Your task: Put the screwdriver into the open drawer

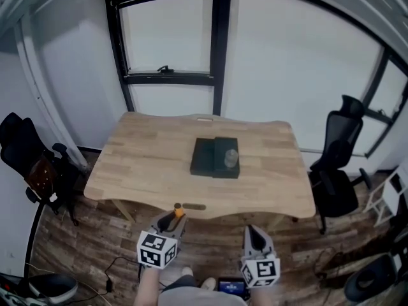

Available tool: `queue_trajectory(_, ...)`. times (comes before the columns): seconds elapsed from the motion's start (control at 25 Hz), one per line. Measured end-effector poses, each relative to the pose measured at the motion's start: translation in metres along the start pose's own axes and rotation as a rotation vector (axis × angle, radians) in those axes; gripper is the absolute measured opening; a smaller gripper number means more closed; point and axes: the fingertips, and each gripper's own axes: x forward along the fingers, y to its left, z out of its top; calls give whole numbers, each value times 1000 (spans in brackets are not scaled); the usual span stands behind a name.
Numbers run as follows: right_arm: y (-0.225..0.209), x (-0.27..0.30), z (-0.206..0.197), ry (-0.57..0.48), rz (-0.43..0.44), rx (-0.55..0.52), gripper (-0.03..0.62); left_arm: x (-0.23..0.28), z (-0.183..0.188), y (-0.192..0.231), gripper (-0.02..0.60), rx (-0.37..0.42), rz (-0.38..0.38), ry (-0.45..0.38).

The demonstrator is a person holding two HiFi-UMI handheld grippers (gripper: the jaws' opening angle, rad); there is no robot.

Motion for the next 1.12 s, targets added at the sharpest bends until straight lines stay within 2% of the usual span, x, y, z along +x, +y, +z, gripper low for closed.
queue_trajectory(0.2, -8, 5, 11, -20, -8, -7, -3, 7, 12, -3, 104, 6, -2, -26)
queue_trajectory(0.56, -31, 19, 4, -7, -21, -15, -4, 35, 10, 0, 104, -19, -8, -10)
queue_trajectory(0.84, -57, 48, 6, 14, -48, -10, -3, 83, 23, 1, 104, -11, -49, 3)
queue_trajectory(1.12, -87, 116, 6, 33, -66, -13, -4, 152, 41, 33, 104, -21, -76, 20)
